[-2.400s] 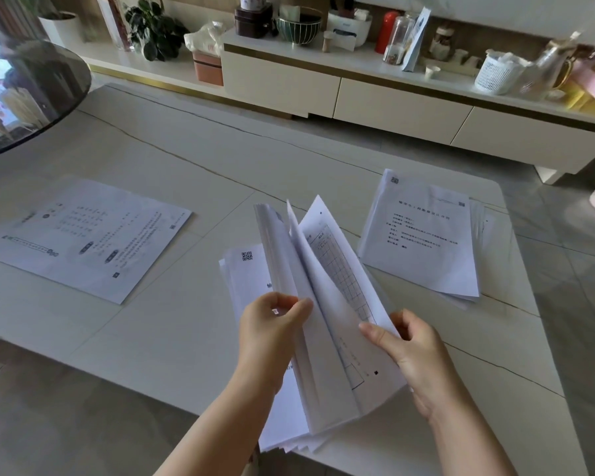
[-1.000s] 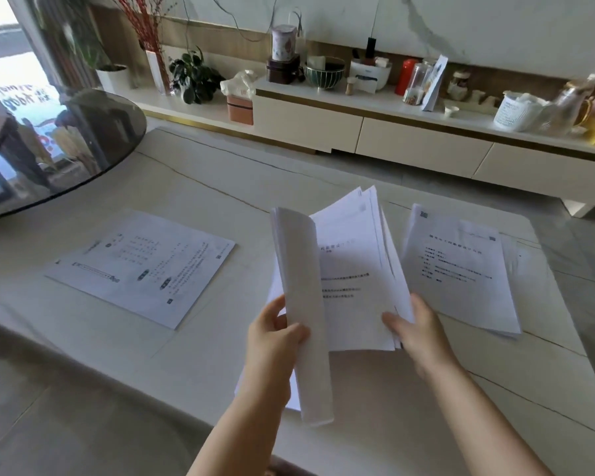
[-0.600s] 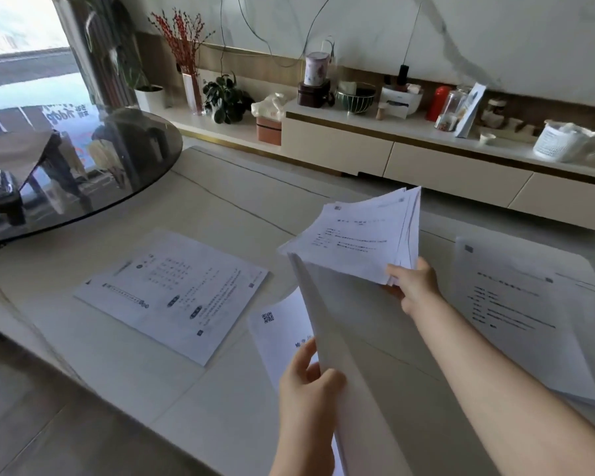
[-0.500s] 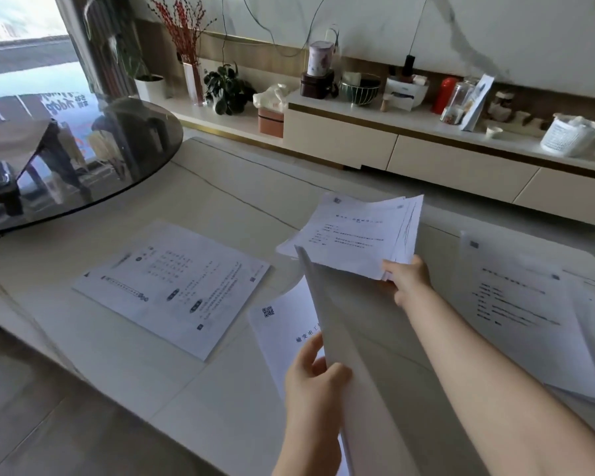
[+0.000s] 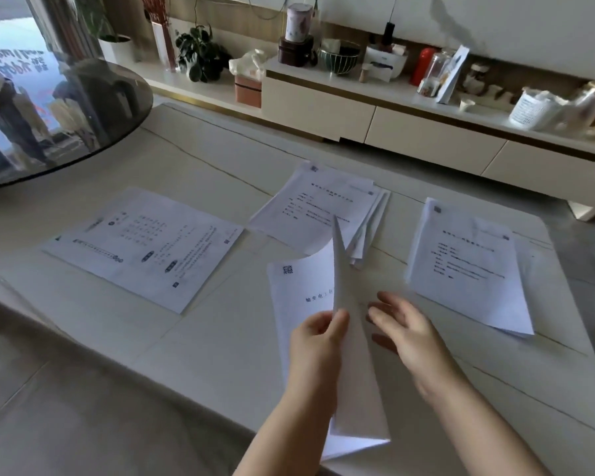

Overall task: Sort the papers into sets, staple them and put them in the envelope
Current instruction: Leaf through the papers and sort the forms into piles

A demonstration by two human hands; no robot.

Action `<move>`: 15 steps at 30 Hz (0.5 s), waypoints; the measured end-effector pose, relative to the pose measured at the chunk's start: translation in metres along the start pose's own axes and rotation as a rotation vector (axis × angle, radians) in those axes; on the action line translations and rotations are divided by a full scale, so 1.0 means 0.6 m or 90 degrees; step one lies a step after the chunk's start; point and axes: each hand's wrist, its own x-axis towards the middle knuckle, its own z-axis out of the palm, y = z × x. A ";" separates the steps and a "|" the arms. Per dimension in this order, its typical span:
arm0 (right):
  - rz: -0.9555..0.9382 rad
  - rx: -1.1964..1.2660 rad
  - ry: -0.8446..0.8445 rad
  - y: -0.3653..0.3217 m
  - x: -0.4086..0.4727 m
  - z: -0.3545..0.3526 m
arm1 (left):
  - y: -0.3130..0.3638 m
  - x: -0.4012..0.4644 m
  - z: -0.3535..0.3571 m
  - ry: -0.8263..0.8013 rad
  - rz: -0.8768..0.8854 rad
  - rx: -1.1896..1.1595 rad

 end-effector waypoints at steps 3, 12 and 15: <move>-0.034 0.038 0.001 0.030 -0.077 -0.014 | -0.018 -0.010 0.017 -0.017 -0.042 -0.002; -0.084 0.051 0.037 0.060 -0.088 -0.065 | -0.059 -0.033 0.072 -0.184 -0.232 -0.110; -0.077 0.058 0.046 0.070 -0.076 -0.081 | -0.068 -0.027 0.092 -0.176 -0.233 -0.108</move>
